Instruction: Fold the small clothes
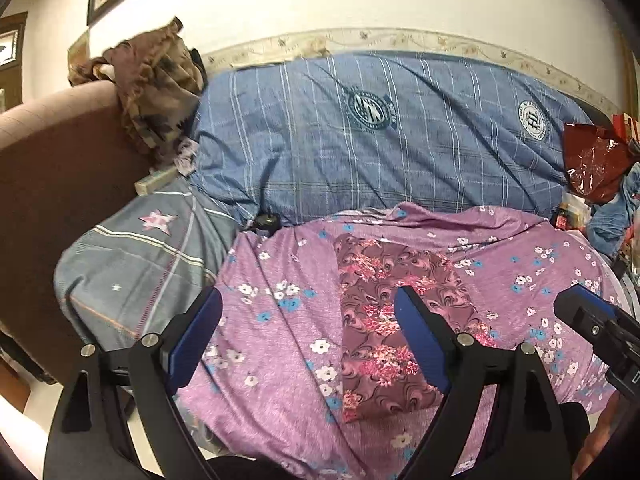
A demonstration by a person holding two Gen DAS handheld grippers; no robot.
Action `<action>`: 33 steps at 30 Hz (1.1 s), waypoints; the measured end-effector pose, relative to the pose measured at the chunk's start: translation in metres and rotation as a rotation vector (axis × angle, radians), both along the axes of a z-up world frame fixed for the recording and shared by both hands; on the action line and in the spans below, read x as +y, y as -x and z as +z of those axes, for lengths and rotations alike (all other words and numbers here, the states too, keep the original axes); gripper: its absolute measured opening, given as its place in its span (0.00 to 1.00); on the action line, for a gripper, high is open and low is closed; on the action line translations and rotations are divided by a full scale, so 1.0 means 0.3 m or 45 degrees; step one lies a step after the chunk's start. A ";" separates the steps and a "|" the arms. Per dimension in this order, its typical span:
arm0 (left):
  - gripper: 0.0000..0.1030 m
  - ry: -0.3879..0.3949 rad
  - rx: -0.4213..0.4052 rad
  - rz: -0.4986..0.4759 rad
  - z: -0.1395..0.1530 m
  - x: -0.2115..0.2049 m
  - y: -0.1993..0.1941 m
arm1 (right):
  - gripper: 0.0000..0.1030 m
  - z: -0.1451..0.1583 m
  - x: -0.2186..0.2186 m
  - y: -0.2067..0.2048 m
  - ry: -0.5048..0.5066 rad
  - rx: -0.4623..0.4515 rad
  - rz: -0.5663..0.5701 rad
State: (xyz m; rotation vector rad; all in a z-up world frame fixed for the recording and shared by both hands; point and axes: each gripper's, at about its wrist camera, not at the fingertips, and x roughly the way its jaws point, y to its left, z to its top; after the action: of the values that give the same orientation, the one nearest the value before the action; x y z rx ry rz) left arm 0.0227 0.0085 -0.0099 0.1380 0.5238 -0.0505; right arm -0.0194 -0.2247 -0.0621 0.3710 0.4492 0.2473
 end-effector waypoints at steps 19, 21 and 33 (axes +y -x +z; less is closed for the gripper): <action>1.00 -0.020 -0.083 0.021 0.027 -0.006 0.162 | 0.61 0.025 0.068 0.124 0.071 -0.046 0.000; 1.00 -0.018 -0.091 0.027 0.029 -0.006 0.164 | 0.61 0.025 0.070 0.129 0.082 -0.053 -0.008; 1.00 0.000 -0.058 0.045 0.018 0.016 0.147 | 0.61 0.017 0.088 0.131 0.129 -0.063 -0.017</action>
State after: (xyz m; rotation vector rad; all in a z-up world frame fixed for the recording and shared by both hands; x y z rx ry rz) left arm -0.0215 0.0132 -0.0044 0.1294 0.4806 -0.0129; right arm -0.0587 -0.1984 -0.0571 0.2680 0.4090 0.2192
